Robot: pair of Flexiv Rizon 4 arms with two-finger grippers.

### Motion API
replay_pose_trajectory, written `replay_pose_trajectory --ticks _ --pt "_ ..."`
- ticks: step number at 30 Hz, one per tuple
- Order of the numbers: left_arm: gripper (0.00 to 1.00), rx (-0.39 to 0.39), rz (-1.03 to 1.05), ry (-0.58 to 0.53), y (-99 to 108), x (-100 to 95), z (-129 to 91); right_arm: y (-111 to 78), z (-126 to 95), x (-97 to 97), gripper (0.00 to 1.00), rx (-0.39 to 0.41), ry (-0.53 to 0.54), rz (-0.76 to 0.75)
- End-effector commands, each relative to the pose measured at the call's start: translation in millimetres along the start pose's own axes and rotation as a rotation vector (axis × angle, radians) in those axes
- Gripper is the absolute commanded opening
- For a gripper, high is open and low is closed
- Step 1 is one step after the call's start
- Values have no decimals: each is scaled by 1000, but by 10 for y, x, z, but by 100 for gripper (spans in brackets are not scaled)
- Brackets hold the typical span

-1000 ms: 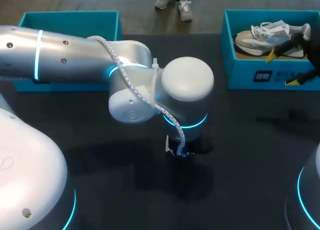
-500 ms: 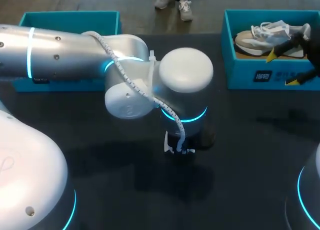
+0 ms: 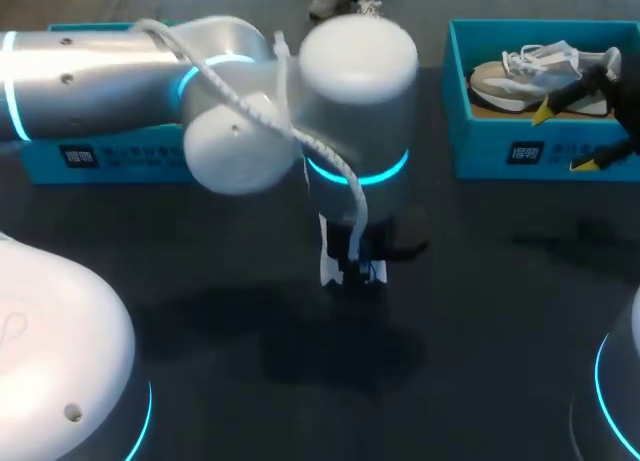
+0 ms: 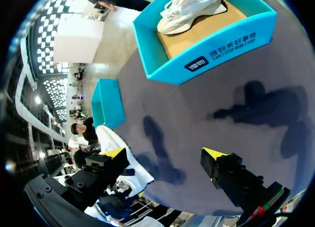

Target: Take the shoe out of the shoebox, open the shoe tongue, remove and reinsert the insole, then place the shoe into the shoebox

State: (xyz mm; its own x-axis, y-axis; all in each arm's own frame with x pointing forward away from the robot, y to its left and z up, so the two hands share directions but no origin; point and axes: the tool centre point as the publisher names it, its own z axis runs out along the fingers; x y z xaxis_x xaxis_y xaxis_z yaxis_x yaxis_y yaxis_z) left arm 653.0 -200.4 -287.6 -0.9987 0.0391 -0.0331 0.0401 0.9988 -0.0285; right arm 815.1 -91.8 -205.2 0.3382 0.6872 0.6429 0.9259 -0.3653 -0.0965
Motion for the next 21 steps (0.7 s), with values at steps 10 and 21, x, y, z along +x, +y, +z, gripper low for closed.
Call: replay_pose_trajectory --ticks 10,21 --pt "0 -14 11 33 108 71 -727 -12 5 3 100 -3 -2 2" --pt "0 -30 3 34 120 77 -835 -12 5 3 100 -3 -2 2"
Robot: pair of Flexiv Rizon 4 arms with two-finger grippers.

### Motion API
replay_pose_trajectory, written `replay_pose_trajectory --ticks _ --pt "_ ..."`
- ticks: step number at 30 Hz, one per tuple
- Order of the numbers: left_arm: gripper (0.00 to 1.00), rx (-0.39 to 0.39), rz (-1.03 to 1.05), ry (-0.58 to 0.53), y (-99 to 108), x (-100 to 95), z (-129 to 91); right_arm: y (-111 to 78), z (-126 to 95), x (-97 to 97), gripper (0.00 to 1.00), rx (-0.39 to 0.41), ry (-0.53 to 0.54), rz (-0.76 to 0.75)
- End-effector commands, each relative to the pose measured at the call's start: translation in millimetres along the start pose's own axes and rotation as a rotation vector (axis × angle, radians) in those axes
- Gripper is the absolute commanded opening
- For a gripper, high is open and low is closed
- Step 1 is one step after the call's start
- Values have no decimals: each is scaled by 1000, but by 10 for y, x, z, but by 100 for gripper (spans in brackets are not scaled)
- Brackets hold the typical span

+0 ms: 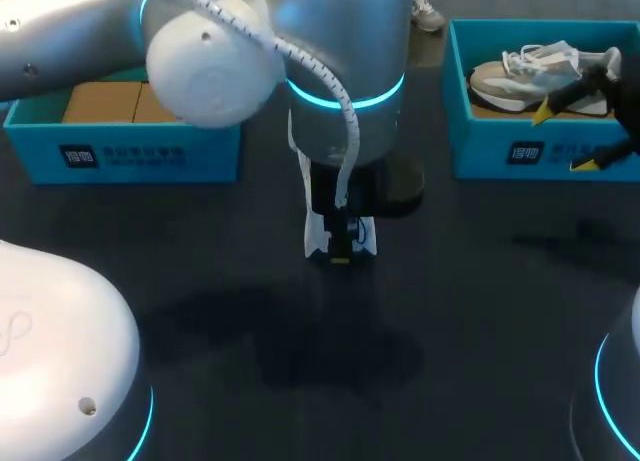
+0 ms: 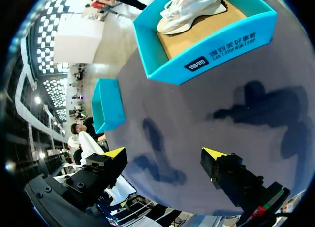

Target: Take the shoe out of the shoebox, open the shoe tongue, remove and reinsert the insole, then place the shoe into the shoebox

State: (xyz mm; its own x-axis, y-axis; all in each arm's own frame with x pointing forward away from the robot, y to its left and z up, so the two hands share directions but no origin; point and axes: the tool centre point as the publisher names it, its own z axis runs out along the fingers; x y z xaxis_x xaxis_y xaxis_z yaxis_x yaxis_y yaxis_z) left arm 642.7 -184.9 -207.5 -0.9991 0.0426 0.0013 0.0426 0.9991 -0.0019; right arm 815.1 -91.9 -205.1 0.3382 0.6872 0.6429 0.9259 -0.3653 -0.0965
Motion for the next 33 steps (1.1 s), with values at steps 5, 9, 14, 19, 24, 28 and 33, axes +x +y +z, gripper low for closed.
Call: replay_pose_trajectory --ticks 5,9,14,19,24,28,33 --pt "0 -4 0 -1 -7 -5 -28 -12 5 3 100 -3 -2 2" --pt "0 -4 0 -1 -7 -5 -28 -12 5 3 100 -3 -2 2" --pt "0 -4 0 -1 -7 -5 -28 -12 5 3 100 -3 -2 2" --pt "0 32 41 25 173 6 -103 -12 5 3 100 -3 -2 2" --pt "0 43 64 58 463 -66 -166 -12 5 3 100 -3 -2 2" --pt "0 53 69 91 871 -222 -192 -12 5 3 100 -3 -2 2" --pt "0 53 68 116 1218 -369 -209 -12 5 3 100 -3 -2 2"
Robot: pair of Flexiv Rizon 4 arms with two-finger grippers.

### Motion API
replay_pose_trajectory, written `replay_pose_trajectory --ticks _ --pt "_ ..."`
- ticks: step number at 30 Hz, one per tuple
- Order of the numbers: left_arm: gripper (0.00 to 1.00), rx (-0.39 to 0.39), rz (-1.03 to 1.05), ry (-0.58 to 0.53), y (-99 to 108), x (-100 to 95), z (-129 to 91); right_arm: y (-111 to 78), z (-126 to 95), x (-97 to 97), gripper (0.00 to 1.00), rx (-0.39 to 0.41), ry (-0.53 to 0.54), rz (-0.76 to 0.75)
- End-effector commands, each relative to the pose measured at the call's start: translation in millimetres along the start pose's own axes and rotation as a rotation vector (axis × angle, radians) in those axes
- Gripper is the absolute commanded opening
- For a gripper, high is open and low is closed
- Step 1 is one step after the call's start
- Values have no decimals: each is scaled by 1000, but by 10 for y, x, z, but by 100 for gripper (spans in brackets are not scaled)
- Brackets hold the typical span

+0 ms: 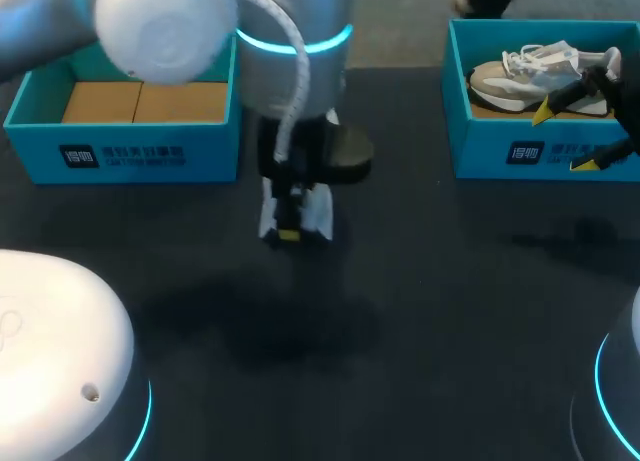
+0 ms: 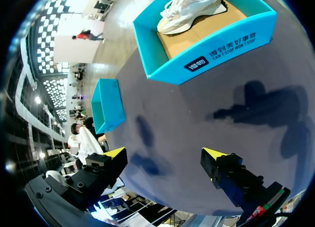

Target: Take the shoe out of the shoebox, open the shoe tongue, remove and reinsert the insole, then place the shoe into the shoebox

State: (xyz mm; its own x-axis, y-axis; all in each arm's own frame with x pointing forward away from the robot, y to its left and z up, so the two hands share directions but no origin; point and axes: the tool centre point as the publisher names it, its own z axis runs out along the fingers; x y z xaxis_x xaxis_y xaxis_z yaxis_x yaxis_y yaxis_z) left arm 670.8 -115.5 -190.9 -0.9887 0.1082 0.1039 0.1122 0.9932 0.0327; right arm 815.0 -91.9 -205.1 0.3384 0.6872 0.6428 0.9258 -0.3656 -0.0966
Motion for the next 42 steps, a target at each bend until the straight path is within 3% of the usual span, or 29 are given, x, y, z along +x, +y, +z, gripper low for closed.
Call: replay_pose_trajectory --ticks 1,7,16,24,34,42 --pt "0 95 -13 6 669 -134 -52 -12 6 4 100 -3 -2 1" --pt "0 128 -56 16 1199 -309 -143 -12 6 4 100 -3 -2 1" --pt "0 154 -118 23 1749 -434 -191 -12 6 4 100 -3 -2 1" --pt "0 123 -142 21 2122 -558 -135 -12 6 4 100 -3 -2 1" --pt "0 144 -167 56 2592 -748 -107 -12 6 4 100 -3 -2 1" --pt "0 96 -203 78 3061 -1000 -76 -12 6 4 100 -3 -2 1"
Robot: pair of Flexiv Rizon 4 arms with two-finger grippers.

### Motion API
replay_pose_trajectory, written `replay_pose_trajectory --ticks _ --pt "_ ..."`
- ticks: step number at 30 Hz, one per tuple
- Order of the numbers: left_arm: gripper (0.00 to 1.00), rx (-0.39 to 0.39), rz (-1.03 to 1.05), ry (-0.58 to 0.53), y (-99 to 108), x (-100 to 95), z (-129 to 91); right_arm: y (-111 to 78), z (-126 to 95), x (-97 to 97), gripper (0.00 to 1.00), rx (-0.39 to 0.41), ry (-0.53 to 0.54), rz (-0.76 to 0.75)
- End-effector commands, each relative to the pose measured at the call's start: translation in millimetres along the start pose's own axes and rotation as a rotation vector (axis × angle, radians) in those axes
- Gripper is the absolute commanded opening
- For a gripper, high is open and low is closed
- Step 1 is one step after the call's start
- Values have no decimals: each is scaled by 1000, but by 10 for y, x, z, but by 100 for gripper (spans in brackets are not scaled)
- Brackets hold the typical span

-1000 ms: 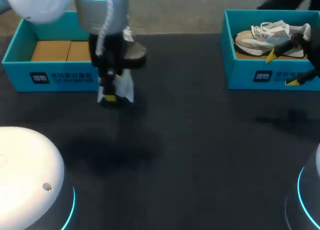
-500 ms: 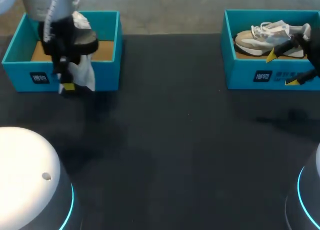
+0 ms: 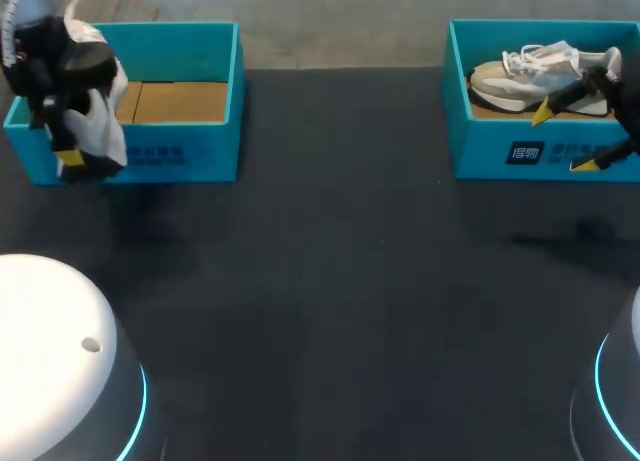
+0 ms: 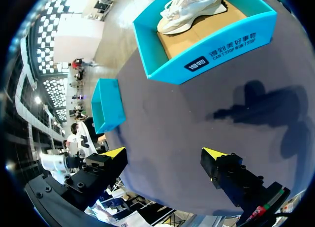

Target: Take the shoe out of the shoebox, open the shoe tongue, remove and reinsert the insole, then place the shoe into the shoebox

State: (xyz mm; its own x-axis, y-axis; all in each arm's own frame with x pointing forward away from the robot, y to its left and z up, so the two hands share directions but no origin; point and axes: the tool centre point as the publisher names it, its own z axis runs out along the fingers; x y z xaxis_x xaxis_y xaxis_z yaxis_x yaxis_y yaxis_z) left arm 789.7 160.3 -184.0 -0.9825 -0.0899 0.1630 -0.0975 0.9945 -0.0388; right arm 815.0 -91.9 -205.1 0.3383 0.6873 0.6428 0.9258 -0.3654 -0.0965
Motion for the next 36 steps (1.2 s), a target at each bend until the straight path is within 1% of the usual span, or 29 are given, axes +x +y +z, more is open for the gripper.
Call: replay_pose_trajectory --ticks 1,6,7,8,12,14,15,16,17,18,22,23,36 --pt "0 -13 -8 26 183 -188 -37 -11 6 3 100 -3 -2 1" --pt "0 -29 -12 28 336 -388 -85 -11 6 3 100 -3 -2 1" --pt "0 -29 -12 28 345 -402 -87 -11 6 3 100 -3 -2 1" --pt "0 -31 -14 26 398 -484 -107 -11 6 3 100 -3 -2 1" --pt "0 -49 -39 7 500 -665 -147 -11 6 3 100 -3 -2 1" --pt "0 -50 -39 7 508 -680 -150 -11 6 3 100 -3 -2 1" --pt "0 -62 -47 5 559 -799 -166 -11 6 3 100 -3 -2 1" --pt "0 -48 -42 18 578 -847 -172 -11 6 3 100 -3 -2 1" --pt "0 -66 -64 11 597 -903 -175 -11 6 3 100 -3 -2 1" --pt "0 -75 -66 13 606 -944 -172 -11 6 3 100 -3 -2 1" --pt "0 -67 -74 24 618 -1081 -191 -11 6 3 100 -3 -2 1" --pt "0 -85 -87 28 619 -1119 -184 -11 6 3 100 -3 -2 1" --pt "0 -84 -90 28 617 -1136 -175 -11 6 3 100 -3 -2 1"
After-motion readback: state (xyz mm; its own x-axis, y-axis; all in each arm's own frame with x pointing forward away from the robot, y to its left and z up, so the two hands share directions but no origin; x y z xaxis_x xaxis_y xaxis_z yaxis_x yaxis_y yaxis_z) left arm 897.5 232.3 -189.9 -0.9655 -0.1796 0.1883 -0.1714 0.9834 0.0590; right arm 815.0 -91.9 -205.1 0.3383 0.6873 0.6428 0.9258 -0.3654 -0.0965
